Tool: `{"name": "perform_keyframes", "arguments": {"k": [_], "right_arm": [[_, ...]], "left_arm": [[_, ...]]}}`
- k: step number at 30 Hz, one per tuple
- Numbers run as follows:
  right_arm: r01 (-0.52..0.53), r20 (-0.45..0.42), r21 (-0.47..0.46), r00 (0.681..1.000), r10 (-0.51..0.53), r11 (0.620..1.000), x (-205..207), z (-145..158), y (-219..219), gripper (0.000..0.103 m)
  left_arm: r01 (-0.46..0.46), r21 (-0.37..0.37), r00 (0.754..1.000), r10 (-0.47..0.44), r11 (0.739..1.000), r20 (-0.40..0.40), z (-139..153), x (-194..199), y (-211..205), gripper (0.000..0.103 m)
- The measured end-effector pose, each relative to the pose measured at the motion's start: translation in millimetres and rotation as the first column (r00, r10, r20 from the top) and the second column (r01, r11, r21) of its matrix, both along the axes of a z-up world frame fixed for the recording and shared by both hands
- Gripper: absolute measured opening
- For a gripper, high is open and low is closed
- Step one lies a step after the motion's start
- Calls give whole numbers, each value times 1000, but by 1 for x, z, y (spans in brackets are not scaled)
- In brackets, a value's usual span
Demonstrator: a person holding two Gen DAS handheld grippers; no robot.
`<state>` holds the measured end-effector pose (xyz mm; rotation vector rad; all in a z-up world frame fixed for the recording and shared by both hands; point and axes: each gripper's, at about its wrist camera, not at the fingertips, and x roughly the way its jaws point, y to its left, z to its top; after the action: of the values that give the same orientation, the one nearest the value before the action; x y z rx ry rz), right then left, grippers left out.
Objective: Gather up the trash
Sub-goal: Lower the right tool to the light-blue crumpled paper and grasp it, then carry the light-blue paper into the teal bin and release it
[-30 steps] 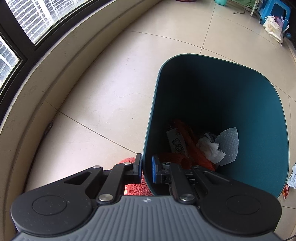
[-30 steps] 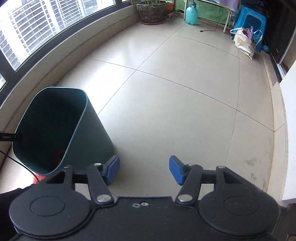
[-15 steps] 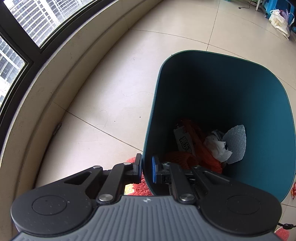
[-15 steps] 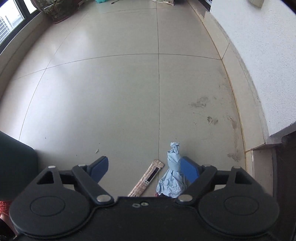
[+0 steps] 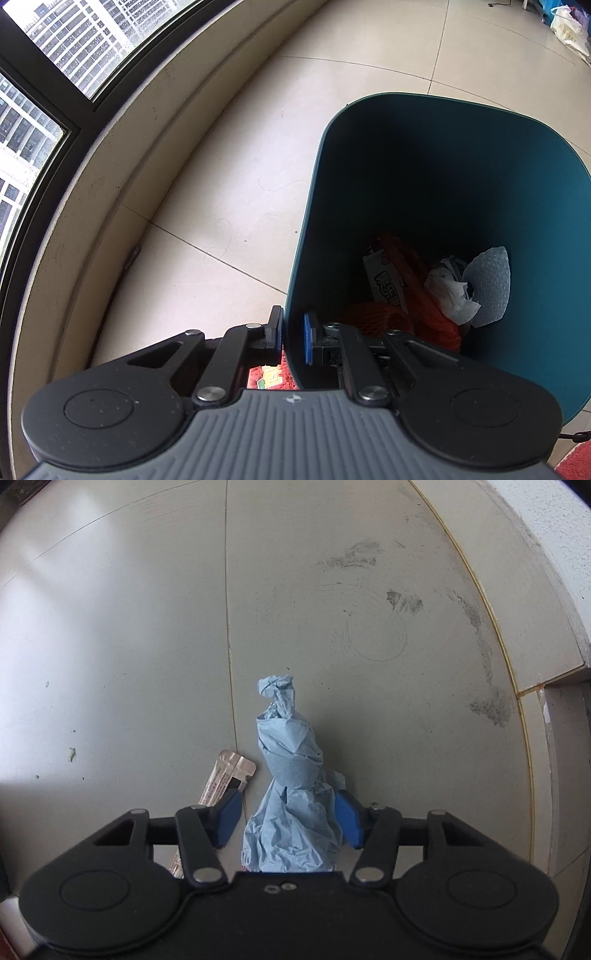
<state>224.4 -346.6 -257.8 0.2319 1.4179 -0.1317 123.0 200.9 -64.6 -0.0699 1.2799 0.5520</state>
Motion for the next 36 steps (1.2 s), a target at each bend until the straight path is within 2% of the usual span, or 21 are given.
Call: {"name": "perform_keyframes", "arguments": {"k": [3,4,5,7,10,14,19,24,28,31,36], "right_arm": [[2,-10,4,1000,-2,1000,-2,-5,2,39],[-1,-8,-6,1000,1,1000,-2,-5,2,32],[-4,-6,-13,1000,4,1000,-3,-4,3,30],[-9,1,-19,1000,10,1000,-4,0,4,20],[-20,18,-48,1000,21,999,-6,14,7,15],[-55,68,-50,996,58,997,-5,48,10,14],[-121,153,-19,981,122,992,-12,113,26,13],[-215,247,-3,946,209,977,-23,183,62,13],[-284,308,8,913,267,959,-33,227,96,13],[-349,352,22,880,320,937,-41,258,126,13],[-480,424,37,802,421,877,-54,303,191,13]], "left_arm": [[2,4,1000,-2,1000,-1,0,1,0,10],[1,5,1000,-1,1000,-1,0,1,0,10],[0,6,1000,0,1000,-1,0,1,-1,10],[-1,5,1000,1,1000,1,0,1,-1,10],[-1,4,1000,1,1000,7,0,1,-1,11],[-5,-5,1000,5,1000,19,0,-1,1,11],[-15,-39,999,16,999,34,2,-4,8,11],[-15,-64,999,17,998,45,5,-7,13,11],[-11,-74,999,15,997,50,7,-8,17,10],[-9,-86,998,13,996,55,9,-9,20,11],[-4,-107,998,11,994,64,12,-11,25,11]]}}
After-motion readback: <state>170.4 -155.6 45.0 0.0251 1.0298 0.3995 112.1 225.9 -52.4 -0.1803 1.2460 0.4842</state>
